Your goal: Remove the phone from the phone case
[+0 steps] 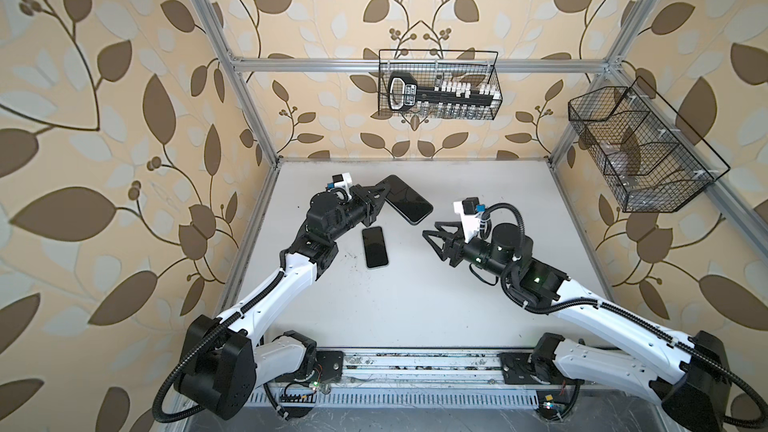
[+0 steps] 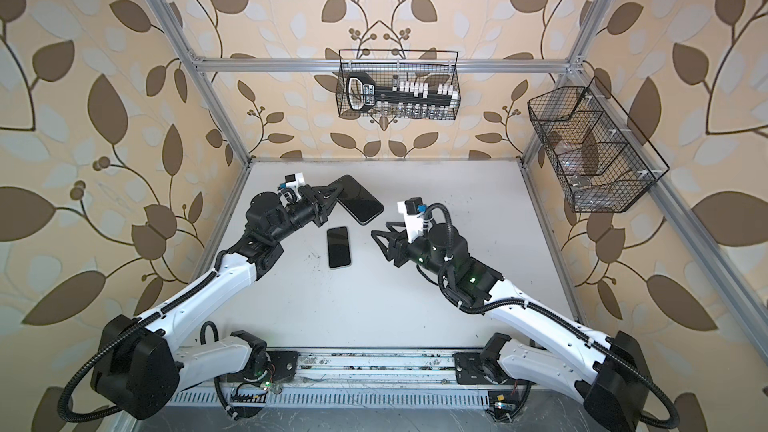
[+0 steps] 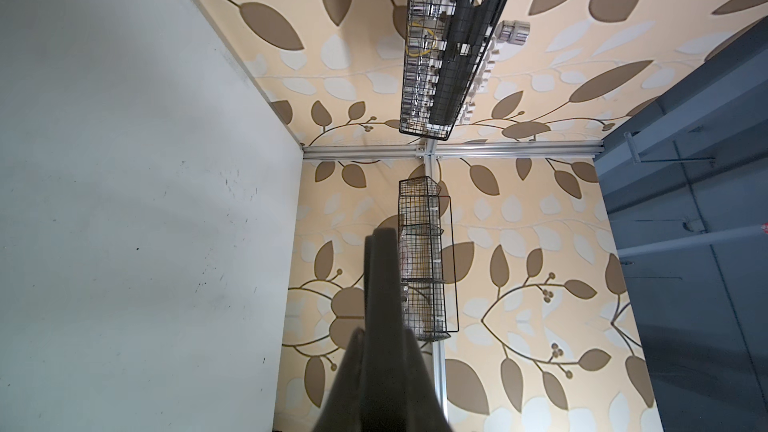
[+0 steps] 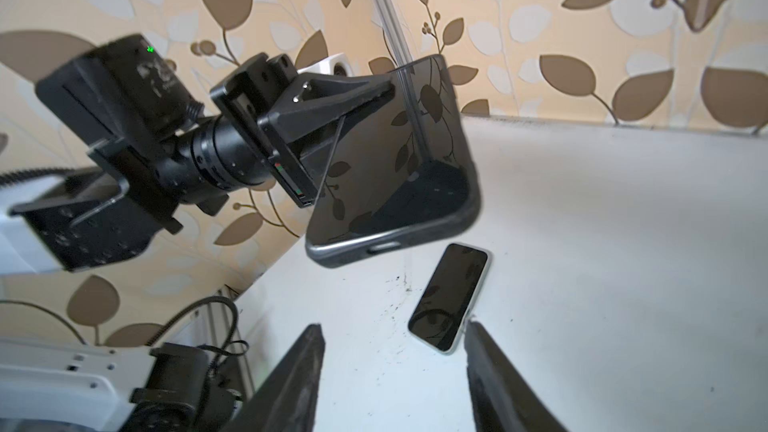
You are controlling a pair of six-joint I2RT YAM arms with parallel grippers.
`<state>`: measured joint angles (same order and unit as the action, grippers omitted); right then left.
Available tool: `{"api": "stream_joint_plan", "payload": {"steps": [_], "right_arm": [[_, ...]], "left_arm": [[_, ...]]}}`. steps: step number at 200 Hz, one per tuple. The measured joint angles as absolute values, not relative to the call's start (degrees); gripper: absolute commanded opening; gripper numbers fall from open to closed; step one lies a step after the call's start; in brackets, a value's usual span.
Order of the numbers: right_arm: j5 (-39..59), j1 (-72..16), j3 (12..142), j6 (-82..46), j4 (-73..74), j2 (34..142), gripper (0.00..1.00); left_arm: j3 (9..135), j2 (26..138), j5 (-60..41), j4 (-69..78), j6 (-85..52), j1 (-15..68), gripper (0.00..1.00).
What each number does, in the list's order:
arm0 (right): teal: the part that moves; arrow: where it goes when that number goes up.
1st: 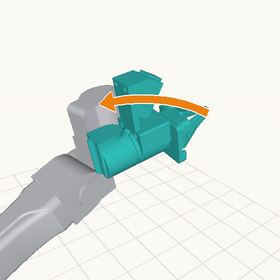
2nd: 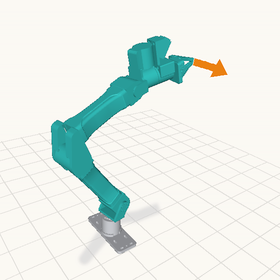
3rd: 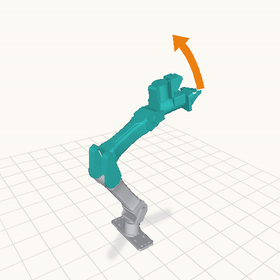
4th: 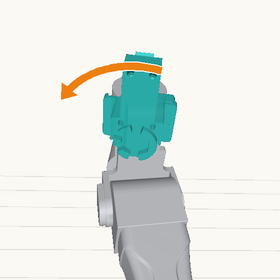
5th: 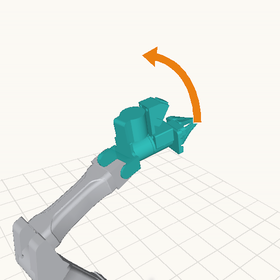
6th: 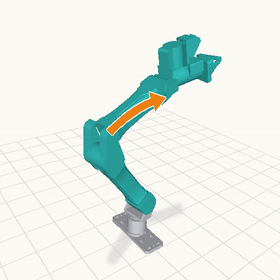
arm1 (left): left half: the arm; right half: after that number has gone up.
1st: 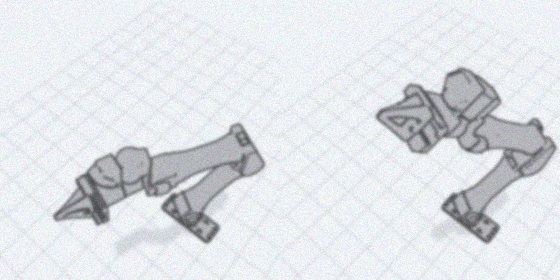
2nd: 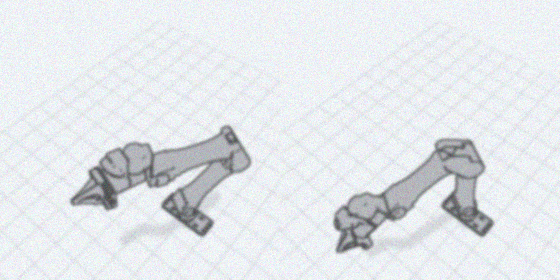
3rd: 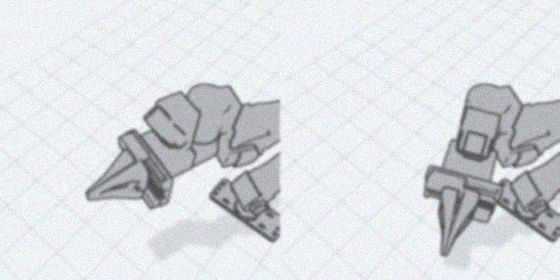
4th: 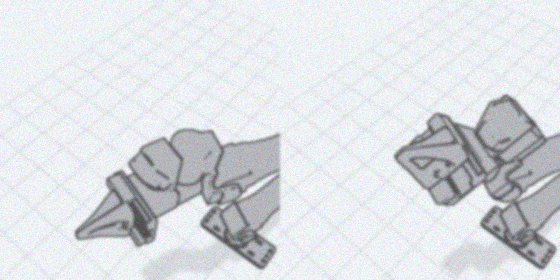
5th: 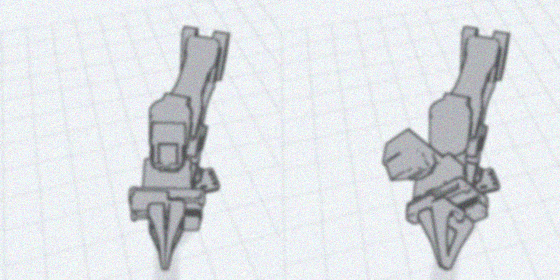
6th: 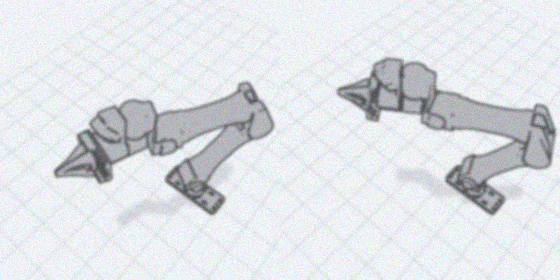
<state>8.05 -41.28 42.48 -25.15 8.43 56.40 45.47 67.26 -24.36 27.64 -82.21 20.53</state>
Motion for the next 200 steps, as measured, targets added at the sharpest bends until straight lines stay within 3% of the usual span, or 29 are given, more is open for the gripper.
{"api": "stream_joint_plan", "payload": {"steps": [30, 75, 122, 158, 200], "right_arm": [[18.9, -32.1, 44.1, -25.7, 2.6, 52.4, 0.82], [33.6, -24.7, 55.2, -20.6, -10.0, 55.3, 0.8], [42.2, -25.4, 64.5, -9.0, -24.6, 63.4, 0.74], [41.9, -28.2, 68.9, -1.0, -33.6, 68.5, 0.71], [41.3, -33.8, 71.9, 4.3, -37.5, 72.5, 0.69]], "left_arm": [[48.6, 68.6, -29.5, 27.4, -78.8, 18.2, 0.0], [61.3, 76.1, -45.1, 25.3, -69.3, 14.0, 0.0], [73.1, 77.8, -59.2, 4.0, -46.2, 13.8, 0.0], [81.4, 79.4, -65.1, -16.7, -25.5, 13.8, 0.0], [83.7, 84.9, -70.1, -26.3, -14.9, 13.8, 0.0]]}}
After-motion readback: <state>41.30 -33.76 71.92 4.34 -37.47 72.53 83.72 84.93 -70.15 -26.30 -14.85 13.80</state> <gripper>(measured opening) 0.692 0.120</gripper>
